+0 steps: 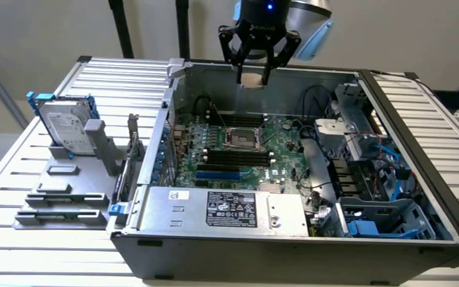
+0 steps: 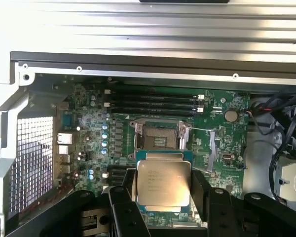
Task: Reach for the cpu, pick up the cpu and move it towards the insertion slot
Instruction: 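Pick up the cpu and move it towards the insertion slot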
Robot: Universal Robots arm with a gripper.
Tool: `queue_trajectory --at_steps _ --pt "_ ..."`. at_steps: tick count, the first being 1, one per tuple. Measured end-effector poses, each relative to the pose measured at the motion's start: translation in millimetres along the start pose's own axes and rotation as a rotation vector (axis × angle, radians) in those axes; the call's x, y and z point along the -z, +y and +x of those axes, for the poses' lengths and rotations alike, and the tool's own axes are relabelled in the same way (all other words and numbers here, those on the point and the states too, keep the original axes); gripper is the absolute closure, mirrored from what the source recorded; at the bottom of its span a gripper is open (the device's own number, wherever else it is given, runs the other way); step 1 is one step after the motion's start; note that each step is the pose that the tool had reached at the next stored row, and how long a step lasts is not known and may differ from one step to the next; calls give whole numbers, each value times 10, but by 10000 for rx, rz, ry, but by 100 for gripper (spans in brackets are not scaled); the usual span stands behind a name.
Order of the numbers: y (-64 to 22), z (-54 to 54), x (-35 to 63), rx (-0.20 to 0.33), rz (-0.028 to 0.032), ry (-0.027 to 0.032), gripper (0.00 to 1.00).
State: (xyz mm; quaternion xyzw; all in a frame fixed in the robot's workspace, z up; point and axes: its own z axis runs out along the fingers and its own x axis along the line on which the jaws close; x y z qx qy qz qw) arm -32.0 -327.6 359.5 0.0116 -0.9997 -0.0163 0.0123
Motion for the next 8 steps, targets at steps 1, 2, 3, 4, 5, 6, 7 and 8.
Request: queue_trajectory --at_steps 1,2,3,4,5,6,7,8 --pt "16 -3 -1 -12 10 0 45" --pt "27 -6 -1 -20 21 1 45" --pt "31 -8 -1 -20 26 2 45" --pt "31 -8 -1 -20 26 0 45" --pt "31 -8 -2 -21 26 0 45" --pt "31 -8 -1 -21 26 0 45" --pt "31 -8 -1 -21 26 0 45" --pt "31 -8 -1 -21 26 0 45"
